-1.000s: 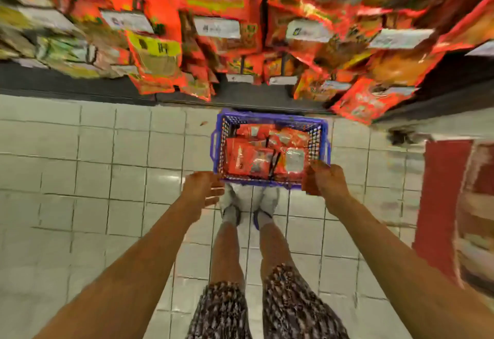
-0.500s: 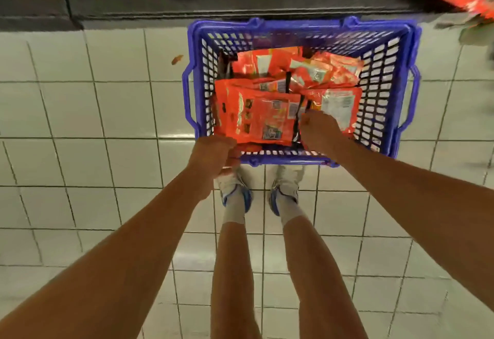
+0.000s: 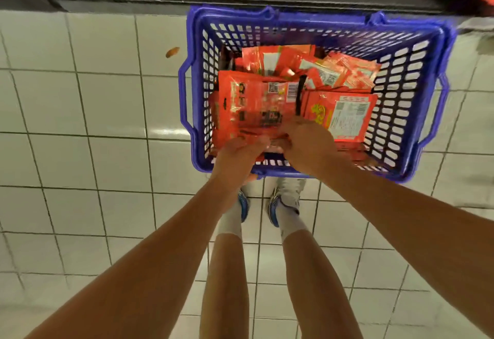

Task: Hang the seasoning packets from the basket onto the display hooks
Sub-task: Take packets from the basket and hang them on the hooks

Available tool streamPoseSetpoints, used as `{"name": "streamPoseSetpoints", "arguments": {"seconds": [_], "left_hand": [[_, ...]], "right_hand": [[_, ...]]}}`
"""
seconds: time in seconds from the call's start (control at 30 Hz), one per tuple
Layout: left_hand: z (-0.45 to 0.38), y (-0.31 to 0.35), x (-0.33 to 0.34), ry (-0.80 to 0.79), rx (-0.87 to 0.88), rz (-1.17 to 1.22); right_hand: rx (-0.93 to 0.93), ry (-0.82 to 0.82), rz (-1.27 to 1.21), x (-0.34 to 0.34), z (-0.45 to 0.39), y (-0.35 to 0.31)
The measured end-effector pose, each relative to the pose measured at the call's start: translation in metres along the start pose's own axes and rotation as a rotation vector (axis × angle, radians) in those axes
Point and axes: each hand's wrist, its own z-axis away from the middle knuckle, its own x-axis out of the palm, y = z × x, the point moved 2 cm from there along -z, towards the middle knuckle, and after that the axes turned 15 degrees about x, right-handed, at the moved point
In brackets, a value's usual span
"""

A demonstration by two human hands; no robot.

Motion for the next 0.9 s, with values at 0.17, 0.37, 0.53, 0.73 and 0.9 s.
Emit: {"name": "streamPoseSetpoints", "arguments": {"seconds": [0.17, 0.37, 0.53, 0.73, 0.9], "left_hand": [[-0.007, -0.013, 0.016, 0.161, -0.019, 0.117], [-0.011, -0.043, -0.007, 0.381, -0.075, 0.068], [-0.010, -0.051, -0.014, 0.313, -0.039, 0.097], [-0.009, -0.046, -0.016, 0.316, 0.034, 0.065], [0.000, -0.033, -0.011, 0.307, 0.099, 0.188]], "right_hand": [[-0.131, 0.031, -0.114, 0.006, 0.027, -0.011], [-0.128, -0.071, -0.315, 0.017, 0.029, -0.020], [0.233, 0.029, -0.282, 0.012, -0.024, 0.007], [0.276, -0.230, 0.116, 0.025, -0.042, 0.025], [0.037, -0.131, -0.157, 0.002, -0.005, 0.003]]}}
